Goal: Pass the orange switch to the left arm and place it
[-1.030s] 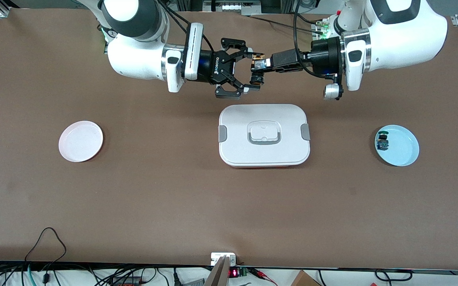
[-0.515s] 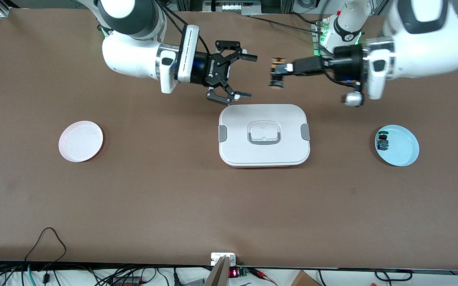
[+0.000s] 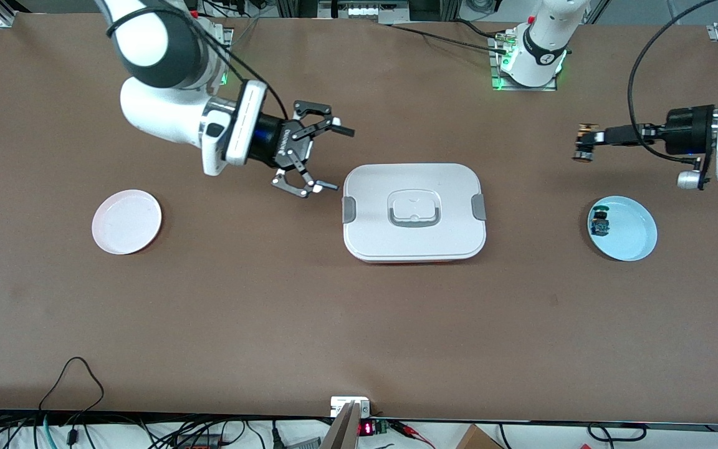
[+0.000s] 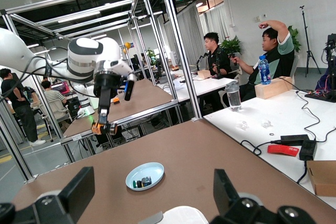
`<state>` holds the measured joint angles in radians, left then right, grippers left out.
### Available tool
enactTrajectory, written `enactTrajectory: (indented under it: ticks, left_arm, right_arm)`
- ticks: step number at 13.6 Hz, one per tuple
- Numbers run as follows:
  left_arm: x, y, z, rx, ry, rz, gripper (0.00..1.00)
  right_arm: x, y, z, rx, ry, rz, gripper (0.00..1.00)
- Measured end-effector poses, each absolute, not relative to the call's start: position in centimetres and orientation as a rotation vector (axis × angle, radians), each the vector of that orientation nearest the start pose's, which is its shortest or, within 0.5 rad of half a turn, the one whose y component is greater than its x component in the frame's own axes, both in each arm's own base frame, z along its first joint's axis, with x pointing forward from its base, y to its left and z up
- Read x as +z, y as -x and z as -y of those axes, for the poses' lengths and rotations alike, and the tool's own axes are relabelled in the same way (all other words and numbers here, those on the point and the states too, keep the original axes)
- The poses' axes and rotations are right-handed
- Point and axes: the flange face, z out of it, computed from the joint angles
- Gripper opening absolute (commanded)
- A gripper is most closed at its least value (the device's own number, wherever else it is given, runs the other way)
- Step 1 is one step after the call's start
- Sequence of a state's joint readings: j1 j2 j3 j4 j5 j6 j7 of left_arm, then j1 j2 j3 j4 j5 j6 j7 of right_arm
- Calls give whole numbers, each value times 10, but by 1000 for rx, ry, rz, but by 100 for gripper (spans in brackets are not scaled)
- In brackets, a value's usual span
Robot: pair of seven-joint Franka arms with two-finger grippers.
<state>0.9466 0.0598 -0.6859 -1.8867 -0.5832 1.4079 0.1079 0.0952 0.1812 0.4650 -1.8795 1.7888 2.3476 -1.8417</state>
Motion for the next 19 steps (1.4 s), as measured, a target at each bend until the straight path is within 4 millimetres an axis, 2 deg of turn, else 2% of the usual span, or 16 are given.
enactTrajectory:
  ticks: [2, 3, 4, 6, 9, 12, 14, 16, 19]
  left_arm:
    - [442, -500, -125, -579, -2556, -198, 0]
    - [431, -498, -142, -614, -2639, -183, 1]
    - [420, -499, -158, -640, -2744, -162, 3]
    - [391, -506, -186, -701, -2939, -73, 0]
    - [324, -523, -215, -700, -3056, 79, 0]
    - [262, -533, -224, -693, -3113, 182, 0]
    - [232, -535, -223, -702, -3126, 174, 0]
    - [223, -539, -212, -706, -3127, 179, 0]
    - [224, -550, -188, -700, -3153, 233, 0]
  right_arm:
    - [470, -551, -307, -1105, 1525, 934, 100]
    - [468, -556, -294, -1100, 1510, 938, 100]
    - [466, -560, -283, -1082, 1495, 947, 100]
    - [462, -563, -259, -976, 1467, 950, 100]
    - [457, -565, -214, -737, 1497, 945, 100]
    - [453, -565, -177, -561, 1573, 893, 100]
    - [451, -561, -162, -443, 1599, 856, 100]
    - [450, -557, -148, -324, 1635, 811, 100]
    - [448, -553, -120, -188, 1733, 741, 100]
